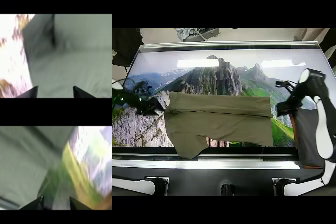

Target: Fold the shirts.

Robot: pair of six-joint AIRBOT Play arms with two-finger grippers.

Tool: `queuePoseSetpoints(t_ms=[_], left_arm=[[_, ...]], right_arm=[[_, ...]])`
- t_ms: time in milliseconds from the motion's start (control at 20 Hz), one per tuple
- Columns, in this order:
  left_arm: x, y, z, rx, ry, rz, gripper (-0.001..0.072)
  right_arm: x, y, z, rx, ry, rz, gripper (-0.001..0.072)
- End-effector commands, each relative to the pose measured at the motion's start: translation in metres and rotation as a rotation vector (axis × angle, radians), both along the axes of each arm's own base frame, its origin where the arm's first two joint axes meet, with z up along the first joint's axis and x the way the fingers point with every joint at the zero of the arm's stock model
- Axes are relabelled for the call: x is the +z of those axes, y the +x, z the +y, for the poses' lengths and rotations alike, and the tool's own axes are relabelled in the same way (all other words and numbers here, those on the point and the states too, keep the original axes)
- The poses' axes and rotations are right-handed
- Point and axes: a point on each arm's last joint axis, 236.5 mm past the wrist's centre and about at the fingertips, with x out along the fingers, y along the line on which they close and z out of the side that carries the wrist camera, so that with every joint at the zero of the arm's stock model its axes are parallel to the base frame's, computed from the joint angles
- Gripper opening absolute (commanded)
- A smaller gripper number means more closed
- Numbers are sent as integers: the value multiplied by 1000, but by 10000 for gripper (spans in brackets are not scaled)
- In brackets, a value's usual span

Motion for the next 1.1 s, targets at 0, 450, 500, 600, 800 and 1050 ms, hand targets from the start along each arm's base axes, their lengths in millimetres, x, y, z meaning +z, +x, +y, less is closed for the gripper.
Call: queuePoseSetpoints(t_ms=[0,450,500,600,800,1050], left_arm=[[-23,-75,-14,-4,-37,82,521],[-76,-138,-73,96,-158,36,468],[-76,-134,-73,108,-159,23,447],[-77,-131,-74,106,-149,9,376],[-80,-129,-82,74,-138,4,112],[-79,-129,-81,77,-139,2,32]], right_arm=[[1,-39,-8,-42,28,52,421],[-14,-68,6,-51,58,48,437],[-16,-71,6,-44,58,49,440],[-27,-84,9,-51,60,55,505],[-50,-110,28,-88,113,69,604],[-71,-117,46,-149,169,67,633]])
